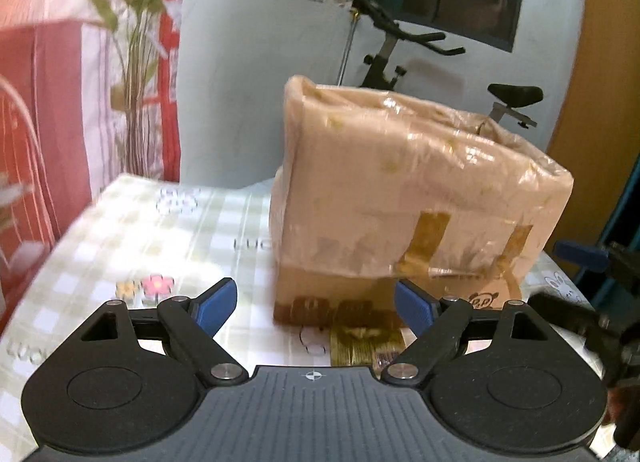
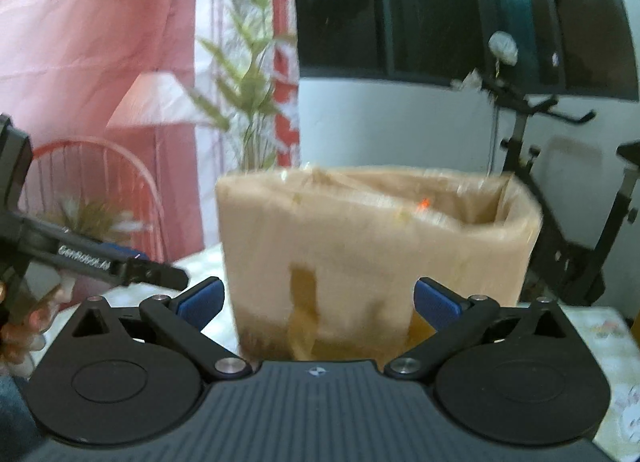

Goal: Organize snacks
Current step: 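Return both tools to the last snacks and grasp the green-wrapped cake with the right tool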

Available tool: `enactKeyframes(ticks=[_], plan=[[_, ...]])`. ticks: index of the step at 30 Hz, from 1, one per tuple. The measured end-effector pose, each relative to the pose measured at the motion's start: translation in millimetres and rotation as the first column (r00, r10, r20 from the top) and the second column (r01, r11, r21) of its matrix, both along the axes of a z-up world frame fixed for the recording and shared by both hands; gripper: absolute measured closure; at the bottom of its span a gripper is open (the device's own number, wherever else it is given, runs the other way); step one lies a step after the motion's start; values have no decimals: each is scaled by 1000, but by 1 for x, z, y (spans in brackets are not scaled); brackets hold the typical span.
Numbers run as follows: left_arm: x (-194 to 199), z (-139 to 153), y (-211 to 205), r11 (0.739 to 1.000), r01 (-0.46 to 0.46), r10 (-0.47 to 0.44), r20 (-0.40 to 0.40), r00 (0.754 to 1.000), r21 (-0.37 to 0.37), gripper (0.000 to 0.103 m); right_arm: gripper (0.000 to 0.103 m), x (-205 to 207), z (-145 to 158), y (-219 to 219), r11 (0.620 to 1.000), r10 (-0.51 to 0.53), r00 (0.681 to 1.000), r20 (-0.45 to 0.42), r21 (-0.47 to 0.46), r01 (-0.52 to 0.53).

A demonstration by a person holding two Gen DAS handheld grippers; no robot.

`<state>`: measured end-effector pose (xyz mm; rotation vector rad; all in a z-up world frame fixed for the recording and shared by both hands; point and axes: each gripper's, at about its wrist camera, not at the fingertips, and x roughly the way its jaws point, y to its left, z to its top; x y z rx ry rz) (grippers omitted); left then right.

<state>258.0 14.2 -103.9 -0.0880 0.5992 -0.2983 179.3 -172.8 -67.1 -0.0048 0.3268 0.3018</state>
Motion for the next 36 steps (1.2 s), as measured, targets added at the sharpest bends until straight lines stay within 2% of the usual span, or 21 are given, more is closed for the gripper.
enactKeyframes(ticks=[9, 15, 19, 21, 26, 29, 32, 36], plan=[[-4, -15, 7, 999, -44, 44, -36, 998, 13, 16, 6, 3, -35, 17, 991, 127, 980, -154, -26, -133], [-6, -23, 18, 997, -76, 76, -61, 995, 1, 16, 17, 22, -67, 37, 965, 226, 928, -295, -61, -255], [-8, -30, 30, 994, -110, 108, -87, 990, -19, 17, 22, 37, -86, 55, 932, 287, 889, -358, -111, -346], [-9, -33, 34, 992, -123, 120, -97, 988, -27, 17, 24, 44, -92, 65, 912, 312, 872, -377, -140, -386], [-13, -39, 38, 989, -140, 135, -116, 984, -38, 17, 31, 60, -102, 79, 881, 336, 854, -397, -188, -434], [-16, -42, 39, 989, -143, 137, -128, 982, -42, 17, 40, 72, -107, 83, 866, 349, 837, -422, -197, -460], [-16, -45, 39, 988, -148, 141, -138, 980, -44, 17, 41, 80, -113, 86, 848, 370, 814, -448, -197, -493], [-18, -47, 39, 988, -150, 142, -142, 980, -44, 17, 42, 83, -115, 80, 862, 372, 803, -465, -149, -485]])
